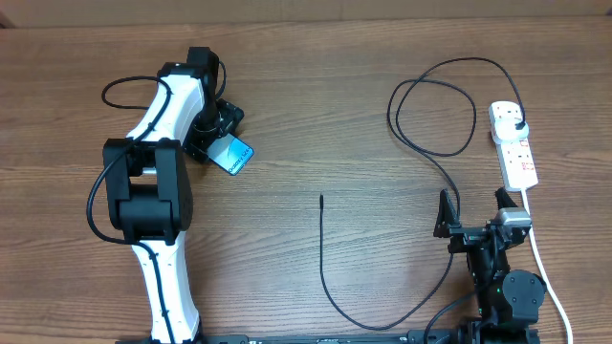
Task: Plug charger to phone and switch on socket
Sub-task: 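Close the left gripper on the phone's sides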
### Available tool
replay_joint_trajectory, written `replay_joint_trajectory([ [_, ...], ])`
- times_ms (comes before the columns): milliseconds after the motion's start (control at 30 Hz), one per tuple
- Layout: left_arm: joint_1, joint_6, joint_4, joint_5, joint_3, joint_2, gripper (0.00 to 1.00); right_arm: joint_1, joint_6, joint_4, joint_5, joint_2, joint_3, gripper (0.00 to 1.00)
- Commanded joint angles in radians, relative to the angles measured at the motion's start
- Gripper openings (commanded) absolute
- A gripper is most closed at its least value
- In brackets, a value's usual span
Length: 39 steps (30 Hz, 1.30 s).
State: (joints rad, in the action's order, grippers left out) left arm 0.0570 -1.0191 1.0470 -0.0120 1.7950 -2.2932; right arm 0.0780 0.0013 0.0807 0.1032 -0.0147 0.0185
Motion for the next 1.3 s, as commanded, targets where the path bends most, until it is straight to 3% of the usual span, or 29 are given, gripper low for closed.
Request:
replay_joint_trajectory([
  [0,-0.005,-0.016,-0.006,-0.021,0.012,-0.042,1.00,-0.006,0.006,-0.003,-0.009,0.011,-0.010,1.00],
  [1267,-0.004,-0.005,0.012,-0.025,0.012,-0.042,0.98,-0.006,0.006,-0.003,-0.009,0.011,-0.010,1.00],
])
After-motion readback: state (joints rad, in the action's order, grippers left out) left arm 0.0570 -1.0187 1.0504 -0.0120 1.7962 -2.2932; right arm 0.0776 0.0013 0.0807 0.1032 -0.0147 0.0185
